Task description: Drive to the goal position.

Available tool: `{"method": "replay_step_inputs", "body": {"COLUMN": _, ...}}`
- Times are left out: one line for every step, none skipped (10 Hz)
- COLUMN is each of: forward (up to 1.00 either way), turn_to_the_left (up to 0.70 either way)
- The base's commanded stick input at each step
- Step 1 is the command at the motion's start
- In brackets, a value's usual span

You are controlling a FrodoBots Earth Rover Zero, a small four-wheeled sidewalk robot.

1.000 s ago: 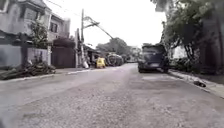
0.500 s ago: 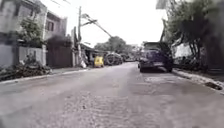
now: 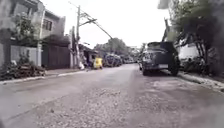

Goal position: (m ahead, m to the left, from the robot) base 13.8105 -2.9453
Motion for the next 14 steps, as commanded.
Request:
{"method": "replay_step_inputs", "body": {"forward": 1.00, "turn_to_the_left": 0.00}}
{"method": "replay_step_inputs", "body": {"forward": 1.00, "turn_to_the_left": 0.00}}
{"method": "replay_step_inputs", "body": {"forward": 1.00, "turn_to_the_left": 0.00}}
{"method": "replay_step_inputs", "body": {"forward": 1.00, "turn_to_the_left": 0.00}}
{"method": "replay_step_inputs", "body": {"forward": 1.00, "turn_to_the_left": 0.00}}
{"method": "replay_step_inputs", "body": {"forward": 1.00, "turn_to_the_left": 0.00}}
{"method": "replay_step_inputs", "body": {"forward": 1.00, "turn_to_the_left": 0.00}}
{"method": "replay_step_inputs", "body": {"forward": 1.00, "turn_to_the_left": 0.00}}
{"method": "replay_step_inputs", "body": {"forward": 1.00, "turn_to_the_left": 0.00}}
{"method": "replay_step_inputs", "body": {"forward": 1.00, "turn_to_the_left": 0.00}}
{"method": "replay_step_inputs", "body": {"forward": 1.00, "turn_to_the_left": 0.00}}
{"method": "replay_step_inputs", "body": {"forward": 1.00, "turn_to_the_left": 0.00}}
{"method": "replay_step_inputs", "body": {"forward": 1.00, "turn_to_the_left": 0.00}}
{"method": "replay_step_inputs", "body": {"forward": 1.00, "turn_to_the_left": -0.15}}
